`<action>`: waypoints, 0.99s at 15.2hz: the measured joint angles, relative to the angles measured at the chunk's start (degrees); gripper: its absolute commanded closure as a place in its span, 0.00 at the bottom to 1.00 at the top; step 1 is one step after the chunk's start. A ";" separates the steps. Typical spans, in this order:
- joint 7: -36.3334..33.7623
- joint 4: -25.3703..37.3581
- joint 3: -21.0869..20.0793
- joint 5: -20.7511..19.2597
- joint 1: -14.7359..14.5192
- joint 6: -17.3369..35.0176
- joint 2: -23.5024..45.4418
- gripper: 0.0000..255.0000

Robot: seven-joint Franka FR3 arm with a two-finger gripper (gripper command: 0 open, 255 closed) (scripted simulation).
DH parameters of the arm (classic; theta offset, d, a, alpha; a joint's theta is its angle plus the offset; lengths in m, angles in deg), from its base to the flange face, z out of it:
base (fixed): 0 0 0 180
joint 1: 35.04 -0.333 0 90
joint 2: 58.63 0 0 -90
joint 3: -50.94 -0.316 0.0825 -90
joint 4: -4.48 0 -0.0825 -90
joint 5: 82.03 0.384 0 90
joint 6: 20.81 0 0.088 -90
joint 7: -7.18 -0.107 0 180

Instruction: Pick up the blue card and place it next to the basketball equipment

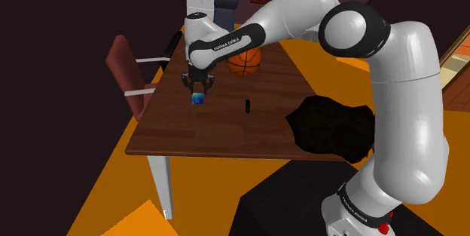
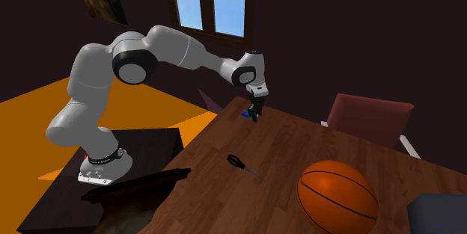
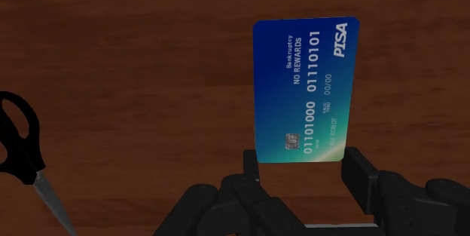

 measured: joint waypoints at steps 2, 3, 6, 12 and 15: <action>0.35 -0.02 -0.23 0.37 0.20 -0.99 -1.04 1.00; 0.42 0.09 -0.33 0.50 0.20 -1.42 -1.40 1.00; 0.82 0.60 -0.65 1.01 0.29 -3.15 -2.64 1.00; 1.69 2.79 -1.12 1.87 0.32 -6.80 -4.21 1.00; 2.23 3.87 -1.33 2.30 0.42 -8.65 -5.04 1.00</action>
